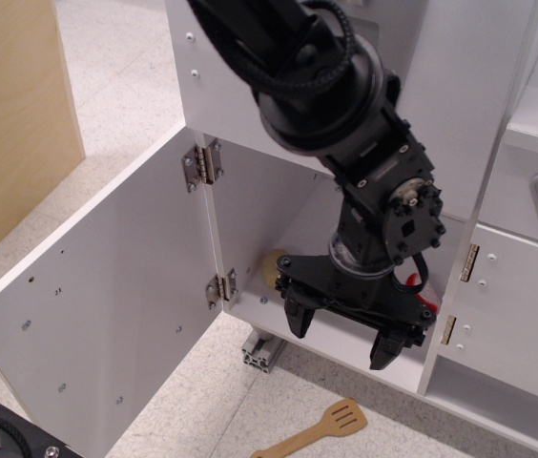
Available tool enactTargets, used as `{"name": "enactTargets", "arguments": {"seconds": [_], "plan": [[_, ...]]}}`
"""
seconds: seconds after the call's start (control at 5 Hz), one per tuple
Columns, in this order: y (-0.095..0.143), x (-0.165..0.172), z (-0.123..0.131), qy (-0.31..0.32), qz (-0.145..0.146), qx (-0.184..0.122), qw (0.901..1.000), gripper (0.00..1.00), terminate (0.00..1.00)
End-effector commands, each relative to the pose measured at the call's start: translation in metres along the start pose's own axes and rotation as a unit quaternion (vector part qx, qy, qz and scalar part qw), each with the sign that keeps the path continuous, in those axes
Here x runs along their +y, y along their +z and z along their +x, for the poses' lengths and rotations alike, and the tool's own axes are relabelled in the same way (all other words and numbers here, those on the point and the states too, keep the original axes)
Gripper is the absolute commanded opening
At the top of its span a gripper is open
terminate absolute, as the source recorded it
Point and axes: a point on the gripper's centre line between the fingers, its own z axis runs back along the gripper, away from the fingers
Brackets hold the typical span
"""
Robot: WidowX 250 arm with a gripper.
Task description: Close low fridge
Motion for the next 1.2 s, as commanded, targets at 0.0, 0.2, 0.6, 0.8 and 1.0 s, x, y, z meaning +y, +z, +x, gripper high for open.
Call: {"name": "enactTargets", "arguments": {"seconds": [0.0, 0.2, 0.6, 0.8, 1.0], "plan": [[0.000, 0.000, 0.000, 0.000, 0.000, 0.000, 1.0000, 1.00, 0.00], [0.017, 0.036, 0.005, -0.006, -0.015, -0.009, 0.9998, 1.00, 0.00], [0.051, 0.122, 0.021, -0.004, -0.010, -0.041, 0.9991, 1.00, 0.00], [0.056, 0.164, 0.033, 0.022, 0.013, -0.058, 0.9980, 1.00, 0.00], [0.054, 0.191, 0.039, 0.026, 0.028, -0.061, 0.9974, 1.00, 0.00]]}}
